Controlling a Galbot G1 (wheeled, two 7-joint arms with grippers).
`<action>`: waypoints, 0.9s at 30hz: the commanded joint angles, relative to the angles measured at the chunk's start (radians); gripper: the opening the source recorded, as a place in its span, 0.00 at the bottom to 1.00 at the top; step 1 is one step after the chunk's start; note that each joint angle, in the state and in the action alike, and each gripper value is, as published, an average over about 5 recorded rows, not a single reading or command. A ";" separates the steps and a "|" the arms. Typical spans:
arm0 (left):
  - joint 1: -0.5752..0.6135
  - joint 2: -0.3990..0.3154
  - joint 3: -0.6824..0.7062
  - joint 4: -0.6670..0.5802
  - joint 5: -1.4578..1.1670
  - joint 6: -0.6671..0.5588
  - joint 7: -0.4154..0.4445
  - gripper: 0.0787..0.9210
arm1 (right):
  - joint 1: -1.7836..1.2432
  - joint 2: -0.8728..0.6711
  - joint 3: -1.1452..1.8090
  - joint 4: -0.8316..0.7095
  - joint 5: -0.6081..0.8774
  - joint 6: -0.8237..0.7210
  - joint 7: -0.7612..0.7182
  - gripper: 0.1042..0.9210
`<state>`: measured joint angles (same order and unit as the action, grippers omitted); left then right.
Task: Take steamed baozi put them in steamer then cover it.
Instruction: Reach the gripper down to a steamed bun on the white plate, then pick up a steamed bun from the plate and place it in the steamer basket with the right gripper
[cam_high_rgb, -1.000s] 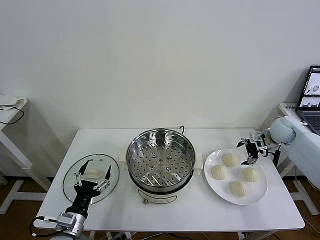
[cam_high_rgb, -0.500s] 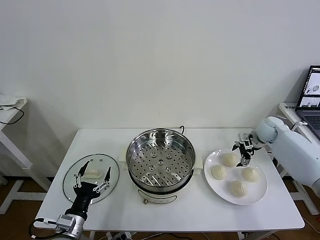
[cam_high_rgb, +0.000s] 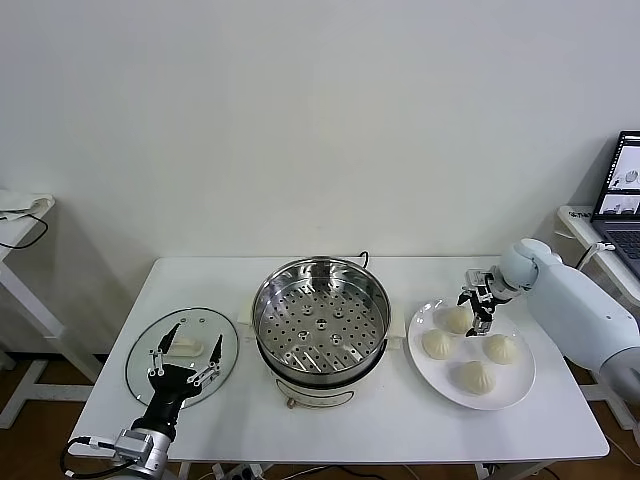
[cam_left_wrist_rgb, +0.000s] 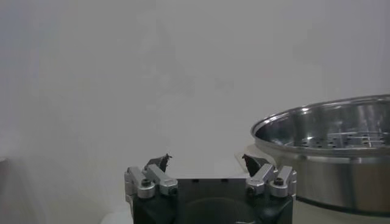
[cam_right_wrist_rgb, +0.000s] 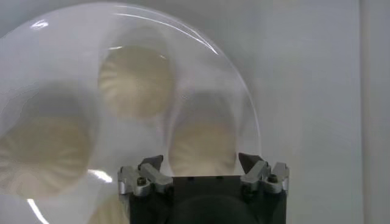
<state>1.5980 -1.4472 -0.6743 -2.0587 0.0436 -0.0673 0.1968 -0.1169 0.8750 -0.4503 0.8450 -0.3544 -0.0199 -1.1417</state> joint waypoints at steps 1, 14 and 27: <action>0.000 -0.001 0.001 0.001 0.001 -0.001 0.000 0.88 | -0.001 0.013 0.005 -0.015 -0.013 0.002 0.001 0.80; 0.004 -0.007 0.003 0.003 0.005 -0.008 0.000 0.88 | 0.004 -0.033 -0.005 0.047 0.015 0.012 -0.014 0.63; 0.018 0.000 0.011 -0.018 0.006 -0.009 -0.001 0.88 | 0.418 -0.291 -0.352 0.485 0.284 0.216 -0.135 0.62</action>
<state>1.6159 -1.4476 -0.6641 -2.0749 0.0496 -0.0773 0.1965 0.0482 0.7132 -0.6016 1.0830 -0.2039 0.0762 -1.2126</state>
